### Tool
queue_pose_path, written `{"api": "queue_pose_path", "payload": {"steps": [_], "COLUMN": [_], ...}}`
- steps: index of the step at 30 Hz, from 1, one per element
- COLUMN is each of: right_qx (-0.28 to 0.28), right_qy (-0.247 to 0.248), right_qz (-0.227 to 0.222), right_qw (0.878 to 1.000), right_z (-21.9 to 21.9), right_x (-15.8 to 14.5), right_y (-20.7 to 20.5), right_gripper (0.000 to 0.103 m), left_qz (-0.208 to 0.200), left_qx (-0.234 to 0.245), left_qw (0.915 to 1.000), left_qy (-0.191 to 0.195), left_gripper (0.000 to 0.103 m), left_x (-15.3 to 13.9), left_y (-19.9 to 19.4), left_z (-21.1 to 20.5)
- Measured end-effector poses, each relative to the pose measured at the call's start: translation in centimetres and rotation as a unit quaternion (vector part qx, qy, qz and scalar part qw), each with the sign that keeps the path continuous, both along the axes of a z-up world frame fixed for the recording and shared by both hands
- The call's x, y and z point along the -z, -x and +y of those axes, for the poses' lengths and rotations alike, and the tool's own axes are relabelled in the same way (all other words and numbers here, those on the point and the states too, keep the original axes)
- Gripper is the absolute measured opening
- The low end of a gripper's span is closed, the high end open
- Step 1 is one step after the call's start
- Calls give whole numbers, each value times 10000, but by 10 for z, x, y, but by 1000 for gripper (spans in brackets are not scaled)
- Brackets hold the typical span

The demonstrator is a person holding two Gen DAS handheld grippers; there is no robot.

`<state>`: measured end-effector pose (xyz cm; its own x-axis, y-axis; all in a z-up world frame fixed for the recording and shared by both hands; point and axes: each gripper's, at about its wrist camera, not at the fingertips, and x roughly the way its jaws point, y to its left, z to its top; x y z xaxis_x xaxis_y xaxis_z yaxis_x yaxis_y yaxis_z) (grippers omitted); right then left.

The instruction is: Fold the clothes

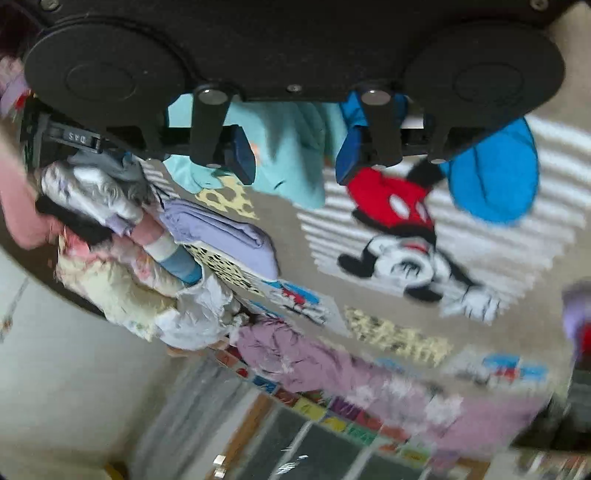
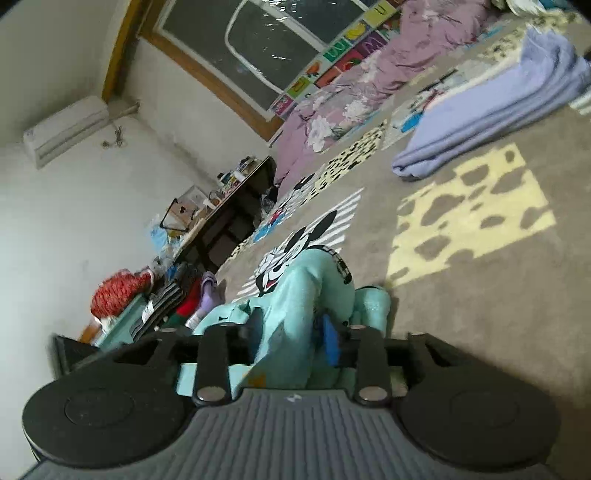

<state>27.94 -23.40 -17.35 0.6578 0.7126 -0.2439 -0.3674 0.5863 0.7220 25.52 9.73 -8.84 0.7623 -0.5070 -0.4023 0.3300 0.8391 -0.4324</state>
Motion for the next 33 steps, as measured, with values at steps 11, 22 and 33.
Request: {"api": "queue_pose_path", "payload": {"steps": [11, 22, 33], "right_qx": [281, 442, 435], "right_qy": [126, 141, -1065], "right_qz": [16, -73, 612], "right_qw": [9995, 9989, 9915], "right_z": [-6, -7, -23], "right_x": [-1, -16, 16], "right_y": [11, -13, -30], "right_gripper": [36, 55, 13], "left_qz": [345, 245, 234], "left_qx": [1170, 11, 152], "left_qw": [9868, 9974, 9994], "left_qy": [-1070, -672, 189], "left_gripper": [35, 35, 35], "left_x": [-41, -22, 16], "left_y": [-66, 3, -6], "left_z": [-114, -37, 0]}}
